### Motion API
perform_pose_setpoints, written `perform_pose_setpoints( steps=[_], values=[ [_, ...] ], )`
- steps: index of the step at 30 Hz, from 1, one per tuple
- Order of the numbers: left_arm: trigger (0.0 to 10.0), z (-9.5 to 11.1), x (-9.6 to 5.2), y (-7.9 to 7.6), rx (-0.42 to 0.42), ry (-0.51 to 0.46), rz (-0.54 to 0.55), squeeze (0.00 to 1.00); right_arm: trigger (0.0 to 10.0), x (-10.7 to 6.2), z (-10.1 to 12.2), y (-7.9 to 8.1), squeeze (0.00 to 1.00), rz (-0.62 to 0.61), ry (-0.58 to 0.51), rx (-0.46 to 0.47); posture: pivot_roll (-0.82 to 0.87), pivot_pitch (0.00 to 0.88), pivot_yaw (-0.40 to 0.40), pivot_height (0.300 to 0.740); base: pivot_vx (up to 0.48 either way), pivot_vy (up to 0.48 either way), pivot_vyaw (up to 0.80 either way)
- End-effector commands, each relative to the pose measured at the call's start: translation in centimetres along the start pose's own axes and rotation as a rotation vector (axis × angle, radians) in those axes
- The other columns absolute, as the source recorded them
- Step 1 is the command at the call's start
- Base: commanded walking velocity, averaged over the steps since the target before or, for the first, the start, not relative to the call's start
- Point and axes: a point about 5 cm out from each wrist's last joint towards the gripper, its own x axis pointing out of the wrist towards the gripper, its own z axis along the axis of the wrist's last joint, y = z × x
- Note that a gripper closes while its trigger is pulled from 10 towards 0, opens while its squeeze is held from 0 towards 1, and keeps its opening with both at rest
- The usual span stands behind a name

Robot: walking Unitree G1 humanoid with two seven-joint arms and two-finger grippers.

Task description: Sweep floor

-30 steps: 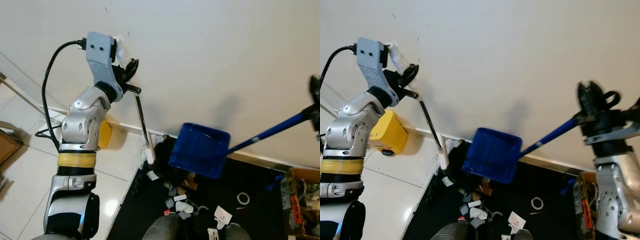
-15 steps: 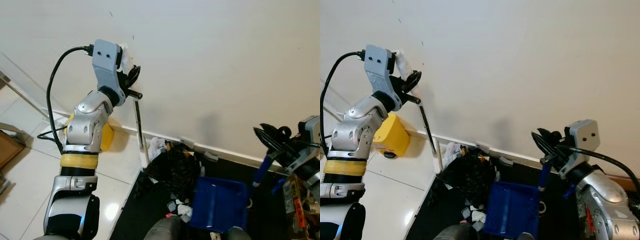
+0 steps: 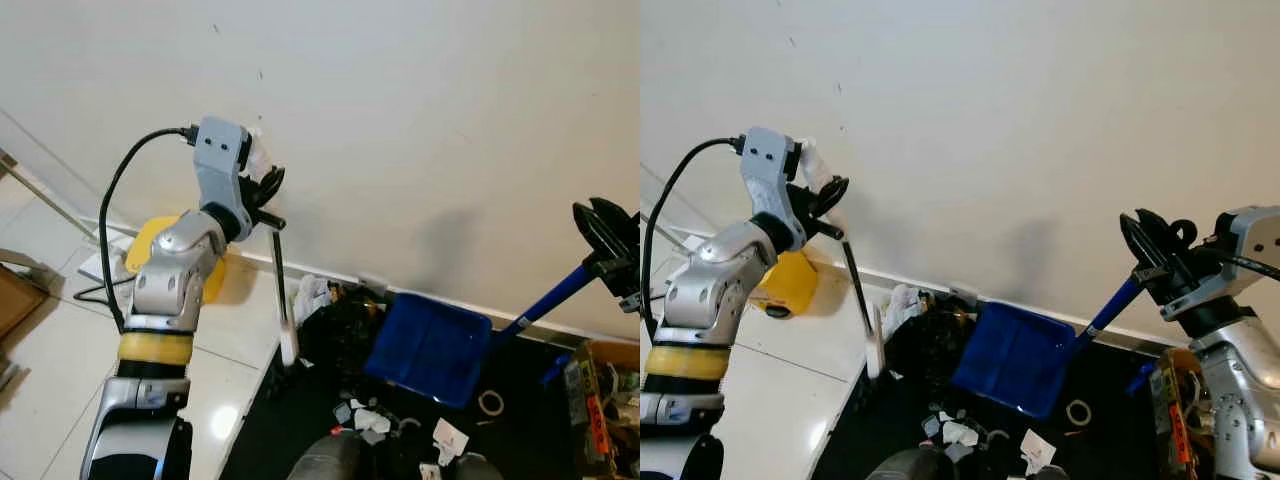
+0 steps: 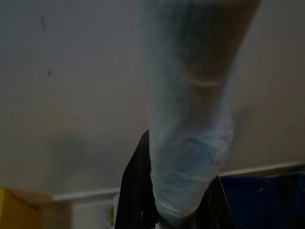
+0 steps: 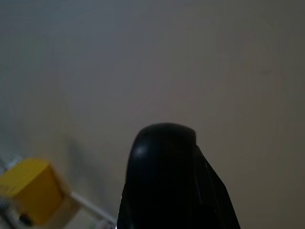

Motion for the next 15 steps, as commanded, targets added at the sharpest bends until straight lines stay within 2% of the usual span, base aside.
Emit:
perform_pose_setpoints(
  steps=[1, 5, 7, 15],
  values=[
    [10.0, 0.5, -0.3, 0.0, -0.019, -0.028, 0.02, 0.0, 10.0, 0.1, -0.4, 0.1, 0.0, -0.029, -0.012, 0.041, 0.05, 0.119, 0.165, 0.74, 0.0, 0.0, 0.0],
    [10.0, 0.0, -0.5, 0.2, -0.065, -0.027, 0.044, 0.0, 10.0, 0.5, -0.5, 0.4, 0.0, -0.093, -0.067, 0.138, 0.05, 0.119, 0.163, 0.74, 0.0, 0.0, 0.0],
    [10.0, -0.3, -0.8, 0.2, -0.06, -0.019, 0.042, 0.0, 10.0, 0.7, -0.6, 0.4, 0.0, -0.108, -0.081, 0.19, 0.06, 0.121, 0.161, 0.74, 0.0, 0.0, 0.0],
    [10.0, -0.6, -0.9, 0.1, -0.027, -0.005, 0.039, 0.0, 10.0, 0.9, -0.8, 0.5, 0.0, -0.102, -0.086, 0.215, 0.06, 0.123, 0.157, 0.74, 0.0, 0.0, 0.0]
  ],
)
